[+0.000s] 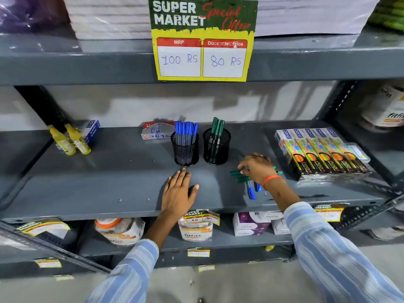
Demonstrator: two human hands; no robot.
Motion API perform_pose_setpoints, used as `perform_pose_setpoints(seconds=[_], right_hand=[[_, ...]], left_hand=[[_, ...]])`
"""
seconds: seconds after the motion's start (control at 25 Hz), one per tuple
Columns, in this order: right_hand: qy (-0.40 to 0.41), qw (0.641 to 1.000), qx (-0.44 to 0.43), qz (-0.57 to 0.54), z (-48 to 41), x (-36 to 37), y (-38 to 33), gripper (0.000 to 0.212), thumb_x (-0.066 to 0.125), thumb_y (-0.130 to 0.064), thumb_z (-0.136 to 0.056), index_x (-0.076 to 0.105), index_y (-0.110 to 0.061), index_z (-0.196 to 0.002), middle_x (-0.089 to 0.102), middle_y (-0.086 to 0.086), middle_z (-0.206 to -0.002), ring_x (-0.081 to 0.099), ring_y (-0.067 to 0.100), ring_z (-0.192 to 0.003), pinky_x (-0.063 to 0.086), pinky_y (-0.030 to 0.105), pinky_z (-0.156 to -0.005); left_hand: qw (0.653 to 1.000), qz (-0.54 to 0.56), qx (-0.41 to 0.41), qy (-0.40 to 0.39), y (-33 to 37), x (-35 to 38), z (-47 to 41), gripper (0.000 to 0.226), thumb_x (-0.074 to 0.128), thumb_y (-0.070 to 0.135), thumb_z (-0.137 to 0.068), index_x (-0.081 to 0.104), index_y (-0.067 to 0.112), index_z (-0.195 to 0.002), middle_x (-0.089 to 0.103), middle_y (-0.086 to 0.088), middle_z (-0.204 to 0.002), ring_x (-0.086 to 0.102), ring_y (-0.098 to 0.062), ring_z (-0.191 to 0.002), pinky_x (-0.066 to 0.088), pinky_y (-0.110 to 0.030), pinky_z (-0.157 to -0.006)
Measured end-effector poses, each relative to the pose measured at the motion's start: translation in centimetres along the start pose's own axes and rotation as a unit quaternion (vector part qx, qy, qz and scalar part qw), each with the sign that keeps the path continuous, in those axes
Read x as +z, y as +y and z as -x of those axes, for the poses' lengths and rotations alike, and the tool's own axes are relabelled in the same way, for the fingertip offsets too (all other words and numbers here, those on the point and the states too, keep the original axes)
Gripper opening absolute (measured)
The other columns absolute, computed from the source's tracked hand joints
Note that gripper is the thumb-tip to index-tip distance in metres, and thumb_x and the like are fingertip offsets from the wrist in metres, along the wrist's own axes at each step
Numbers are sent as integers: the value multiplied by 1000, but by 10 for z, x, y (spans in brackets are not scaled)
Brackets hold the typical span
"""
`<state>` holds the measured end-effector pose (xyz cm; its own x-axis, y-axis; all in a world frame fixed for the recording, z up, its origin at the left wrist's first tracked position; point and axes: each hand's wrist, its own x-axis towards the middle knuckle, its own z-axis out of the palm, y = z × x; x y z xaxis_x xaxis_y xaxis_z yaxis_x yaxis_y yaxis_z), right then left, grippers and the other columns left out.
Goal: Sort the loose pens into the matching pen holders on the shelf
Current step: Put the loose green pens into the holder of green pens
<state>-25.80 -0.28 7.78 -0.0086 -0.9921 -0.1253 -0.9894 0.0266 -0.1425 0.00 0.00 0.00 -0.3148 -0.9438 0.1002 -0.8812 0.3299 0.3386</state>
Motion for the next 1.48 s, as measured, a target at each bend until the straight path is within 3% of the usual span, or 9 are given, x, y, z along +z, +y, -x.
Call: perform_pose_setpoints(seconds=[0.28, 0.48, 0.64, 0.76, 0.92, 1.16, 1.36, 1.48], right_hand=[[-18, 999, -49, 10, -8, -6, -5, 20, 59, -19, -88, 65, -22, -108, 69, 0, -113, 49, 23, -114, 35, 41, -101], [89, 982, -103, -129, -6, -36, -28, 23, 65, -19, -86, 68, -16, -108, 72, 8, -108, 64, 25, -100, 51, 35, -92], [232, 939, -76, -243, -9, -69, -49, 25, 69, -18, -82, 69, -13, -106, 76, 12, -98, 70, 27, -89, 57, 36, -87], [368, 873, -33, -319, -11, -80, -52, 42, 69, -11, -80, 58, -16, -120, 72, 5, -83, 67, 19, -73, 53, 26, -77], [431, 823, -23, -368, -22, -81, -49, 46, 68, -8, -79, 54, -18, -122, 74, 9, -83, 69, 22, -67, 56, 31, -72], [308, 887, 11, -344, -51, -46, -49, 41, 68, -7, -80, 59, -12, -120, 74, 19, -89, 69, 35, -84, 56, 44, -85], [258, 912, 34, -318, -66, -36, -49, 35, 65, -10, -82, 61, -10, -117, 71, 19, -99, 67, 36, -93, 53, 40, -87], [227, 932, 31, -280, -70, -42, -47, 45, 65, -15, -84, 54, -6, -127, 63, 23, -111, 62, 38, -102, 48, 40, -92]], left_hand=[[999, -40, -3, 7, 0, 2, -2, 59, 27, 50, -96, 21, 19, -146, 17, -3, -159, 11, -19, -146, 4, -41, -119], [999, -44, -6, 14, 0, 2, -1, 58, 28, 49, -96, 24, 19, -145, 19, -4, -158, 14, -19, -146, 7, -42, -120], [999, -45, -16, 18, 2, 1, -2, 59, 28, 51, -96, 24, 19, -145, 21, -3, -158, 17, -21, -145, 10, -42, -120], [998, -52, -16, 19, 1, 2, -1, 61, 27, 54, -95, 23, 20, -146, 20, -2, -158, 16, -20, -146, 10, -41, -120], [998, -56, -17, 25, 1, 3, -2, 62, 24, 57, -94, 23, 22, -145, 20, -1, -158, 15, -18, -146, 8, -39, -119], [998, -51, -16, 27, 0, 3, -1, 61, 25, 56, -94, 25, 23, -145, 19, 2, -158, 13, -15, -146, 7, -39, -119], [998, -56, -16, 27, -1, 4, -1, 61, 24, 57, -94, 24, 24, -145, 20, 2, -158, 13, -15, -146, 7, -39, -119], [998, -50, -16, 32, 0, 2, -1, 60, 25, 55, -94, 25, 23, -145, 21, 1, -158, 14, -16, -146, 8, -39, -119]])
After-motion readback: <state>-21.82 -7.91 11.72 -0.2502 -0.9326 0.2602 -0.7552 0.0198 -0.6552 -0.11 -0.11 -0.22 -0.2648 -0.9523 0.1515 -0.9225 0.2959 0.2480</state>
